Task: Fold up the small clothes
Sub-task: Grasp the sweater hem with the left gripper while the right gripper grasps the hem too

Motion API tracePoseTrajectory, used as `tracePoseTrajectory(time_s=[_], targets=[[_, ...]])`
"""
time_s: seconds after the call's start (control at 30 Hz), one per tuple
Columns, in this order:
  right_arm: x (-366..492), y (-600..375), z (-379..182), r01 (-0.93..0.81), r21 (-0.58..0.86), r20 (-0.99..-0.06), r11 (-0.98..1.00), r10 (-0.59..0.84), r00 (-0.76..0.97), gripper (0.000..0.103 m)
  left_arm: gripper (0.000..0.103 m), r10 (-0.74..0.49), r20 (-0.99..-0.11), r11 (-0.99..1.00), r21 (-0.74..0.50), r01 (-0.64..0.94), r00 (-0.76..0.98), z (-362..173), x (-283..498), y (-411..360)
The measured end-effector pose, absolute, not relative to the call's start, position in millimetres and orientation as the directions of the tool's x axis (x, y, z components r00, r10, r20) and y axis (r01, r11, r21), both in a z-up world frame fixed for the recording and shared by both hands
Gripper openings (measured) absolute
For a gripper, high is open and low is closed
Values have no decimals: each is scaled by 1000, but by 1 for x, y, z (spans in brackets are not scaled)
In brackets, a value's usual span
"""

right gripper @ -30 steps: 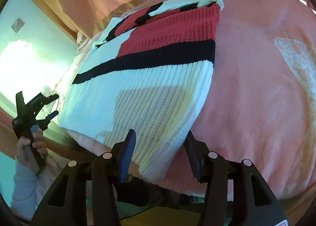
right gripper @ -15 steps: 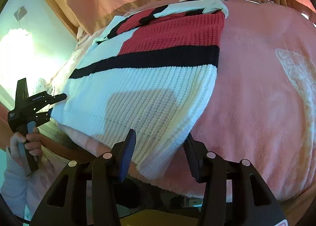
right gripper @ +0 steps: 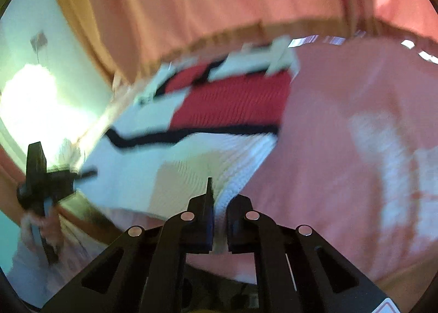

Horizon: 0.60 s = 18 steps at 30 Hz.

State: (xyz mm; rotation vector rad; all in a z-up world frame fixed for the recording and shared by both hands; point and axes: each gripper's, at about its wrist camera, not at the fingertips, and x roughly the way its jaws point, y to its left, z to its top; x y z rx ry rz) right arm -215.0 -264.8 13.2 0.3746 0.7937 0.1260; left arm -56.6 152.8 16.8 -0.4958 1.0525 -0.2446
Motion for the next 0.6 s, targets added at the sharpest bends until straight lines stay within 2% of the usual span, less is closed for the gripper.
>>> tracePoseTrajectory(time_s=[0.13,0.3,0.47,0.6], targets=[[-243,-306,55,81,329,-647,941,163,745,5,9,-485,-742,853,-517,65,463,42,-90,126],[-301,-311,62,139,236,-708,962,72,703,5,9,-549,-731,834,-514,201,406,54,-143,82],[-356,-296,42,143,243,-771,959,102,628,5,9,-547,-765,837,-490,243,339,54,-191,66],[-393,-289,62,130,271,-754,954,126,645,5,9,-568,-745,823,-519,232,349,79,-211,76]])
